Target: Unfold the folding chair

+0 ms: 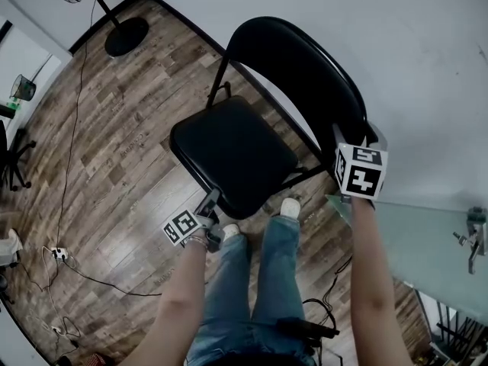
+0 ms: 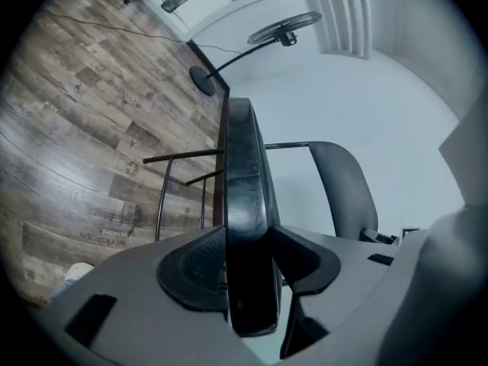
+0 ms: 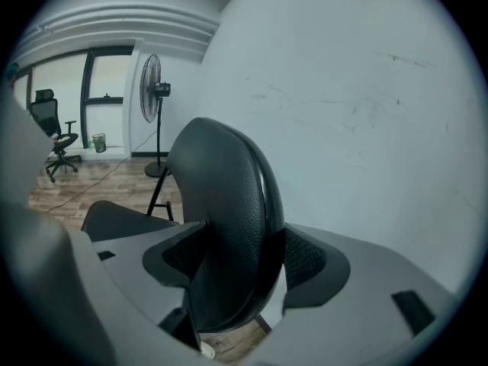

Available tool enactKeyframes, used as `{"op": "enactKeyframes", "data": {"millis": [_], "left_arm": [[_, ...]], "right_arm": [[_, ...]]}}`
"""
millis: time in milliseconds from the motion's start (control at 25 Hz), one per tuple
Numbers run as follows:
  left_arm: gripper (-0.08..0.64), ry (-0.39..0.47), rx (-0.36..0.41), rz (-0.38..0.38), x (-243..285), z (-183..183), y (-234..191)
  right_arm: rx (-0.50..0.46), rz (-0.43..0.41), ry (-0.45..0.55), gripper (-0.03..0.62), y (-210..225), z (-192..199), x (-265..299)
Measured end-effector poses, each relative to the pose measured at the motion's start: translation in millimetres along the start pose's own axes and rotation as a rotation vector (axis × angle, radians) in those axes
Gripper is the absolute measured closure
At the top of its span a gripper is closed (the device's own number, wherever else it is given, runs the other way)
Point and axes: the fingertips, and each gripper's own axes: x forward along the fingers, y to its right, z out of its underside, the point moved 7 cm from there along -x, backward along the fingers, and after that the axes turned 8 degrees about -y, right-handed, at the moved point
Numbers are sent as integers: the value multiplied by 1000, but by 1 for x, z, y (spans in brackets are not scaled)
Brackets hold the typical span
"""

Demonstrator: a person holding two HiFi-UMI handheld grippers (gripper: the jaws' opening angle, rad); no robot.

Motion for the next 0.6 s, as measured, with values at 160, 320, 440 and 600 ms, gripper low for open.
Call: {"op": "enactKeyframes", "data": {"millis": [160, 320, 440, 600], "left_arm": [[376, 1, -9, 41, -6, 0, -19], [377, -1, -22, 50, -13, 1, -48], [377, -1, -39, 46, -17, 4, -70], [377, 11, -42, 73, -23, 6, -95]], "right_arm": [[-3, 25, 11, 287, -3, 2, 3], [2, 37, 15, 281, -12, 13, 11], [3, 39, 22, 279, -19, 22, 16], [-1, 39, 39, 278, -26, 33, 19]]}}
